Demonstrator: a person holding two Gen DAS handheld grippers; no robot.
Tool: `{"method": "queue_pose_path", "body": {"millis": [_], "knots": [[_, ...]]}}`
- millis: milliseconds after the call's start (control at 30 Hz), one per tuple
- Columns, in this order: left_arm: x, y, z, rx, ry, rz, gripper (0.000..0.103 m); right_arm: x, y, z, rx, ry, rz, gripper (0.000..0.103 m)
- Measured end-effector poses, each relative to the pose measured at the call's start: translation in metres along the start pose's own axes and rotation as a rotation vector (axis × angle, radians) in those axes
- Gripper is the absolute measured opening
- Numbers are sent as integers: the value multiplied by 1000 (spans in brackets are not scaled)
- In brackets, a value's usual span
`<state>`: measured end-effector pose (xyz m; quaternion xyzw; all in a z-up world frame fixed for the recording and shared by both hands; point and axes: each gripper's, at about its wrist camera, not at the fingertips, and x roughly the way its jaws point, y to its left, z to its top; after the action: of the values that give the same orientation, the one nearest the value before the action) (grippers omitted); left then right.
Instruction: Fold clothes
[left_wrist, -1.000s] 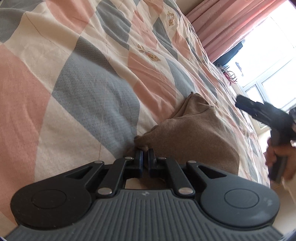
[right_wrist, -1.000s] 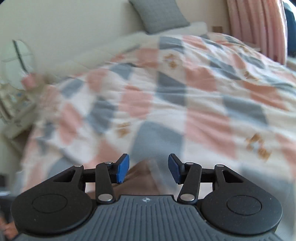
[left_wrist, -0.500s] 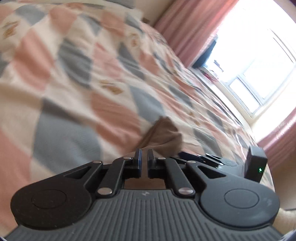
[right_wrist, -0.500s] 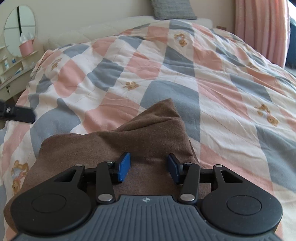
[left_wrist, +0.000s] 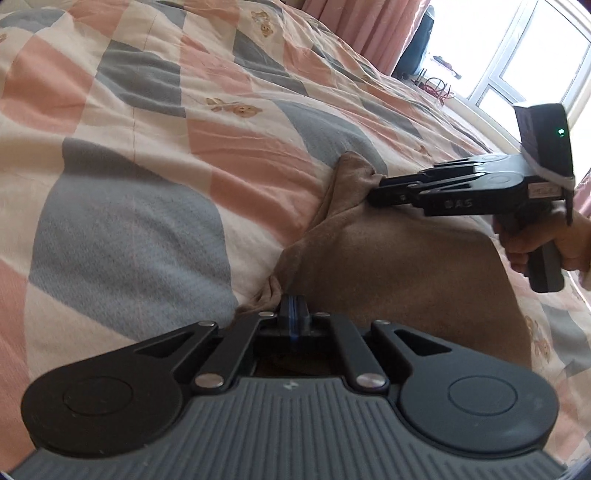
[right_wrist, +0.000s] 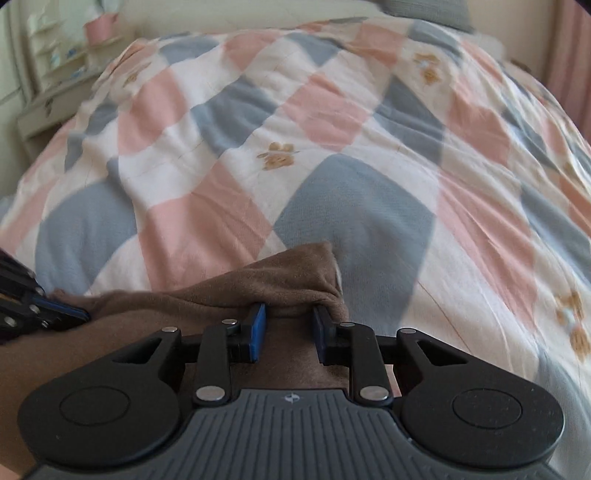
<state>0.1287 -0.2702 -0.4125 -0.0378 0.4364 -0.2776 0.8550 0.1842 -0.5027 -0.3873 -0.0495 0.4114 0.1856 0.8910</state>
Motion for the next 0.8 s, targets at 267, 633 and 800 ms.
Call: {"method": "queue_pose_path", "body": {"millis": [267, 633, 800], "knots": [[2, -4, -1, 53, -5, 29, 3, -103, 55, -69, 239, -272, -12, 31], [-49, -37, 22, 97, -26, -34, 5, -71, 100, -103, 89, -179, -70, 39], [-25, -67, -14, 185, 59, -28, 10, -72, 88, -103, 135, -191, -31, 39]]}}
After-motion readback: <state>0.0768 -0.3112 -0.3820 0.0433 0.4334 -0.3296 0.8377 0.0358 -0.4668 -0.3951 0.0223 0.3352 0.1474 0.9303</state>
